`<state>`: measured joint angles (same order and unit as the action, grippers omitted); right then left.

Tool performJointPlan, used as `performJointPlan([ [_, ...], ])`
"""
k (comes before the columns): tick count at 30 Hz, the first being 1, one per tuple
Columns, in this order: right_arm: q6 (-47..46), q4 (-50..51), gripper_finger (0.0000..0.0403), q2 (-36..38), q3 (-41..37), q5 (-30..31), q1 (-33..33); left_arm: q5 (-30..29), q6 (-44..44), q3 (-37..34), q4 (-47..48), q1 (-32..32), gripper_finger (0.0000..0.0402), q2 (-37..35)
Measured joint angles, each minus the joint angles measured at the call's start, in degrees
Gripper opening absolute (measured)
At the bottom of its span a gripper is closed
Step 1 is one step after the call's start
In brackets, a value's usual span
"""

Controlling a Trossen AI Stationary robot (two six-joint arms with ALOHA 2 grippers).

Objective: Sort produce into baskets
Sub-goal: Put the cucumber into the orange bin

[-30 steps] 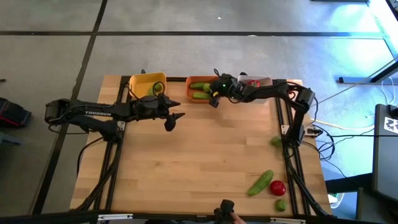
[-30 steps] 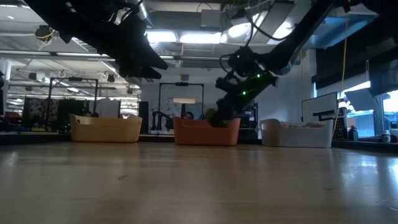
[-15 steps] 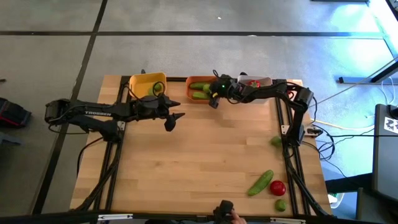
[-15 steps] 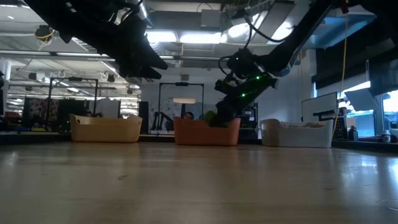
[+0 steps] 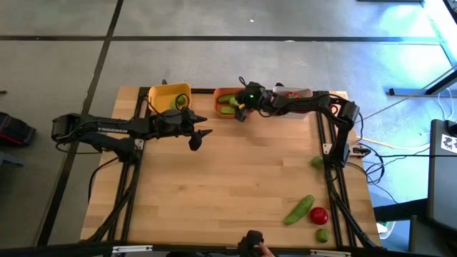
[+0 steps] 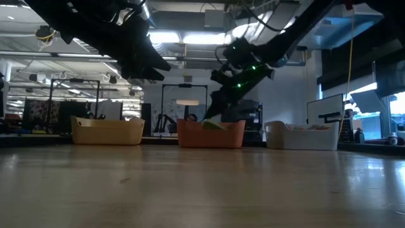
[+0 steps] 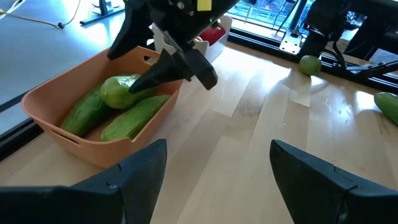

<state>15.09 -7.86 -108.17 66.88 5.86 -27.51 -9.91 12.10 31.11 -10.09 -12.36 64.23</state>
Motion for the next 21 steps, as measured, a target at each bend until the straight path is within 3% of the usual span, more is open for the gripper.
performJointPlan([
  [9, 1.7, 11.6, 0.0238, 0.0, 4.3, 13.4, 0.4, 0.0, 0.2, 0.0, 0.2, 0.0, 0.0281, 0.0],
  [21, 1.8, 6.9, 0.0195, -5.8, 4.5, 11.5, 0.5, -0.5, 0.9, 0.0, 0.0, 0.0, 0.0281, 0.0],
])
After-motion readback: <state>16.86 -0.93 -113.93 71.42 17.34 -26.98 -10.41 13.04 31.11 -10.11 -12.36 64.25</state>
